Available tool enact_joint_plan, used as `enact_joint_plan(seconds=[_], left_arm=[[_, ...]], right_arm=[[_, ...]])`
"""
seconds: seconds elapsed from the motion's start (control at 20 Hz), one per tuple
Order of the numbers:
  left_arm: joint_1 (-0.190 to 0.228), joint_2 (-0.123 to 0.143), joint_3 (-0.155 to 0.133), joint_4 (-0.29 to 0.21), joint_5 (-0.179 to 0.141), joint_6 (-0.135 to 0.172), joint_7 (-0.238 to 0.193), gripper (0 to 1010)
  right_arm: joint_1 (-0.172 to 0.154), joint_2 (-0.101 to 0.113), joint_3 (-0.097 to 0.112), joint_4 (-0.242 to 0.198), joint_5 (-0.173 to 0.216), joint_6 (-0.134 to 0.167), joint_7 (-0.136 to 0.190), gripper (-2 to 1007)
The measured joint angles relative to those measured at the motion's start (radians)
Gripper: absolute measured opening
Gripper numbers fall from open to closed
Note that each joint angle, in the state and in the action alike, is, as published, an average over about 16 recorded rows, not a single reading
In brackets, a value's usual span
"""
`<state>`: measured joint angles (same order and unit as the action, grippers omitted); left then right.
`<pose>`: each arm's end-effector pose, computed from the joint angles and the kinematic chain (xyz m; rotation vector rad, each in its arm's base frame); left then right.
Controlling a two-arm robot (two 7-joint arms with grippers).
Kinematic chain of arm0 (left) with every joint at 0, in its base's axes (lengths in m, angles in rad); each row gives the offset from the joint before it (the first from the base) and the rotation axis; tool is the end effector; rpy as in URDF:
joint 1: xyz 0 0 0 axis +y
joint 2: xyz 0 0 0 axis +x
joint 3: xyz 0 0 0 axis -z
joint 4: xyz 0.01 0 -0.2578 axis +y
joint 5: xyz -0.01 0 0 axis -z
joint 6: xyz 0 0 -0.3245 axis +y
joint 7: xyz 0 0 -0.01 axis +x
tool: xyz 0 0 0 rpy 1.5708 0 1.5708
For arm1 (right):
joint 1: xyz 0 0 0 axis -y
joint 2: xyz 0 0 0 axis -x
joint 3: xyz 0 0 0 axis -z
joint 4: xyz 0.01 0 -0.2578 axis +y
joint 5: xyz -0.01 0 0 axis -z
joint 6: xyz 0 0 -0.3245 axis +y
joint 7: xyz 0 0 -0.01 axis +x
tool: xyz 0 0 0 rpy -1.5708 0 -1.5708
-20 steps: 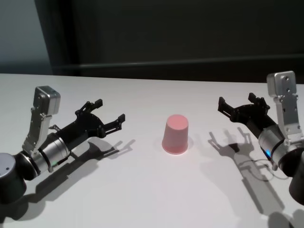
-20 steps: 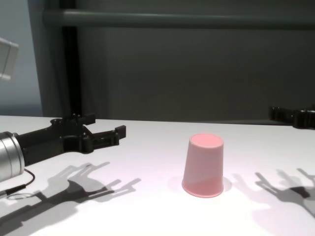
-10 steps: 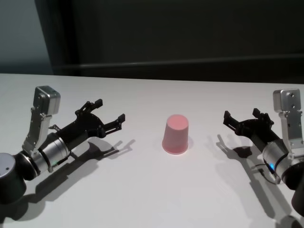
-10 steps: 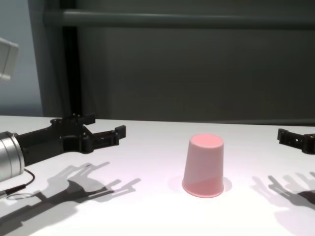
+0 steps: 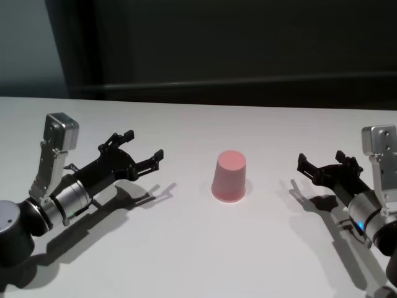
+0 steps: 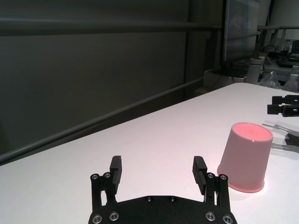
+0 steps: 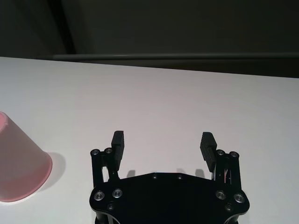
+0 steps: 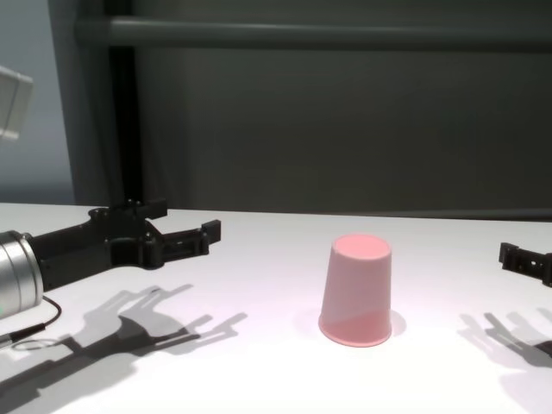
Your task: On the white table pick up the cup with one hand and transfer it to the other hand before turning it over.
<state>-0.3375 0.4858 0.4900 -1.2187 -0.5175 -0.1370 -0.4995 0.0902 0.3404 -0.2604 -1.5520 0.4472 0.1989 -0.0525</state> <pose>0.4024 0.0451 -0.2907 0.1042 0.0143 0.8210 0.3570 -0.0078 -0.2588 -0.1252 0.2218 -1.3691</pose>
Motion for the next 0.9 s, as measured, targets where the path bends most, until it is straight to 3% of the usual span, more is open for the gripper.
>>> enact_joint_plan(seconds=[0.9], left_arm=[[0.0,0.0,0.0,0.0,0.0,0.0,0.0,1001]], right_arm=[[0.0,-0.001,0.001,-0.001,-0.002,0.004,0.0,1002]])
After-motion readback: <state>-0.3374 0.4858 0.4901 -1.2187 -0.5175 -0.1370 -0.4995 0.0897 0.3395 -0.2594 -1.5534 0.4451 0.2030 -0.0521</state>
